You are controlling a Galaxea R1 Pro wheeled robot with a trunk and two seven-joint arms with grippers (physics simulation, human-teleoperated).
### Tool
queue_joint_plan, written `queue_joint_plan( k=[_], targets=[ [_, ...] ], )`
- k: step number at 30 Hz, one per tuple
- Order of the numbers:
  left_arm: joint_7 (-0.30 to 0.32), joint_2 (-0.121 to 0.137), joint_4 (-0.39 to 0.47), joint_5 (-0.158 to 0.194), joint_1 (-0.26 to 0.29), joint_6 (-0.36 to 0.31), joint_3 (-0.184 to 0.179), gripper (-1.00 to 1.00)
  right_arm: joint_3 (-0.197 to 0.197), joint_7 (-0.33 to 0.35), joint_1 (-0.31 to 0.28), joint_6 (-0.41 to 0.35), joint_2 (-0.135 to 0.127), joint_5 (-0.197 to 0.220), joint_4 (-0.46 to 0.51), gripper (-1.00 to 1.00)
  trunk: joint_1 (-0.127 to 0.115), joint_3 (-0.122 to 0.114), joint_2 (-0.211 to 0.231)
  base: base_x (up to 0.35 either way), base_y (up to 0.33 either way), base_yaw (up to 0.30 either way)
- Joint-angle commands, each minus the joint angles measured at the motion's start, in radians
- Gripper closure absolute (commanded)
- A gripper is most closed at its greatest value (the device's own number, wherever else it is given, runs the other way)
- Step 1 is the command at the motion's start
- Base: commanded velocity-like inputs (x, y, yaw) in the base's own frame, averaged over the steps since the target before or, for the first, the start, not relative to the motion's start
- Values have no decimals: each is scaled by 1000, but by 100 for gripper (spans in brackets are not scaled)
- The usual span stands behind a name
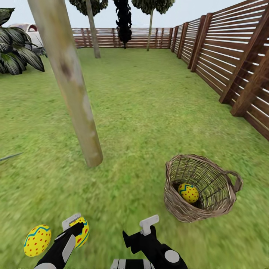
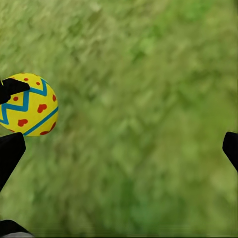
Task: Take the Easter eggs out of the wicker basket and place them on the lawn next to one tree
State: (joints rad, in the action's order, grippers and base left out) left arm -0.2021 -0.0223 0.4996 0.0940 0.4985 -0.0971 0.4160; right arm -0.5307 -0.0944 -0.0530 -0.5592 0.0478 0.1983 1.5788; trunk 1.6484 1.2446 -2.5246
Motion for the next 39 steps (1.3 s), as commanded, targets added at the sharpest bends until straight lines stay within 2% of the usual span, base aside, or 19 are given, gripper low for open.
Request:
queue_joint_plan(
  k=[1,4,10,13,20,25,31,34,39],
  targets=[
    [-3,-1,3,9,0,-5,1,100,-2,-10,-1,-4,0,10,1,-100,0,5,-1,0,0,0],
    [-3,-1,2,9,0,-5,1,100,-2,-10,-1,-4,0,10,1,-100,0,5,-1,0,0,0],
    [-3,-2,3,8,0,-5,1,100,-1,-10,-1,-4,0,10,1,-100,3,28,-2,0,0,0],
    [-3,-2,3,8,0,-5,1,100,-2,-10,-1,-4,0,10,1,-100,3,28,-2,0,0,0],
    [-3,-1,3,8,0,-5,1,100,-2,-10,-1,-4,0,10,1,-100,6,55,-4,0,0,0],
    [-3,-2,3,8,0,-5,1,100,-2,-10,-1,-4,0,10,1,-100,6,55,-4,0,0,0],
    [-3,-2,4,7,0,-5,1,100,-2,-10,-1,-4,0,10,2,-100,9,78,-5,0,0,0],
    [-3,-2,4,7,0,-5,1,100,-2,-10,-1,-4,0,10,2,-100,9,78,-5,0,0,0],
    [-4,-2,3,7,0,-5,1,100,-1,-10,-1,-4,0,10,1,-100,11,98,-6,0,0,0]
  ],
)
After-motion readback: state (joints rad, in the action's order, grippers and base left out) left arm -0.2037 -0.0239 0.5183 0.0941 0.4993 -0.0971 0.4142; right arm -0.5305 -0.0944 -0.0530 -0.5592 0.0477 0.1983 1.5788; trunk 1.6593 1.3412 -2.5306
